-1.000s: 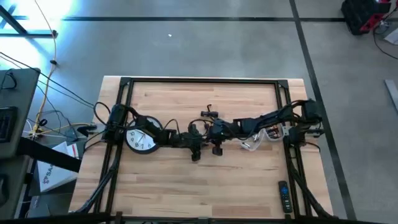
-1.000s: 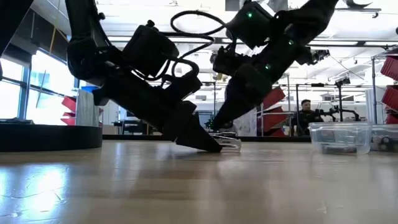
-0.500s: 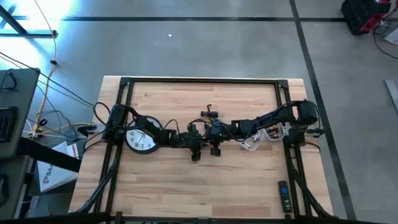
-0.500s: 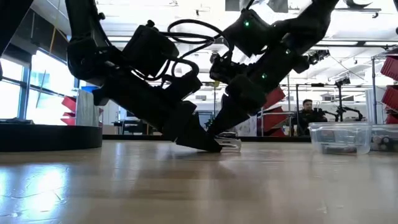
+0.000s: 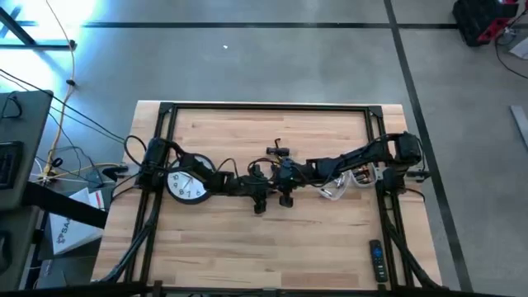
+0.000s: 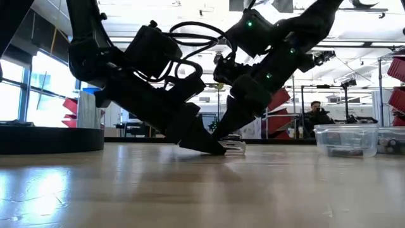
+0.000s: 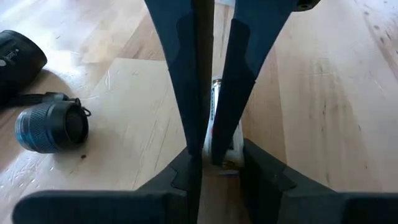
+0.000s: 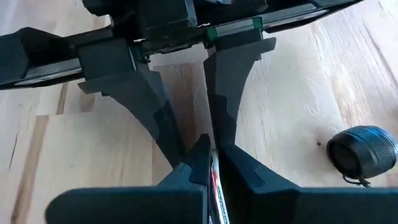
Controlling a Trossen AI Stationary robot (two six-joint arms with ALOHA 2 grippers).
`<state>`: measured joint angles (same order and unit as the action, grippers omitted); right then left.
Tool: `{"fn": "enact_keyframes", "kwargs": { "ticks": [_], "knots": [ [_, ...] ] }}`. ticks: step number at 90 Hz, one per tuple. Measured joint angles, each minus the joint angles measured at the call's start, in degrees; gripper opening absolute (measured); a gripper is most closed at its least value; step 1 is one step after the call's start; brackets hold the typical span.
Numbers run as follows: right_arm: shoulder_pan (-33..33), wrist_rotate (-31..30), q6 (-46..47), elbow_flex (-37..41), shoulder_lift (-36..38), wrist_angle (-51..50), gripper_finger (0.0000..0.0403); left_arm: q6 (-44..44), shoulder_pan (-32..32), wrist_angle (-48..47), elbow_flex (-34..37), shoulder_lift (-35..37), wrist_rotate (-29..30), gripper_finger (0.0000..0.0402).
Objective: Insert battery
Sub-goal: Insert the silver battery into the white battery case
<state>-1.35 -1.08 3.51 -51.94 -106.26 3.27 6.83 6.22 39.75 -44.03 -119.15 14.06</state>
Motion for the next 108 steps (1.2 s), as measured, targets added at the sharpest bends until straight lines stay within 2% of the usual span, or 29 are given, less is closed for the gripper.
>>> {"fn": "enact_keyframes", "kwargs": {
  "ticks": [16, 58, 75, 108],
  "knots": [
    [-1.3, -2.8, -2.6, -1.1, -0.1, -1.1, 0.0000, 0.0, 0.0, 0.0, 0.0, 0.0, 0.0, 0.0070],
    [-2.2, -5.3, -4.6, -3.3, 0.4, -3.0, 0.0000, 0.0, 0.0, -0.1, 0.0, 0.0, 0.0, 0.0070],
    [-2.9, -9.8, -5.4, -3.3, 3.4, -5.4, 0.0000, 0.0, 0.0, -0.1, 0.0, 0.0, 0.1, 0.0070],
    [-3.4, -8.7, -3.6, -3.5, -0.7, -2.6, 0.0000, 0.0, 0.0, -0.1, 0.0, 0.0, 0.1, 0.0070]
  ]
}}
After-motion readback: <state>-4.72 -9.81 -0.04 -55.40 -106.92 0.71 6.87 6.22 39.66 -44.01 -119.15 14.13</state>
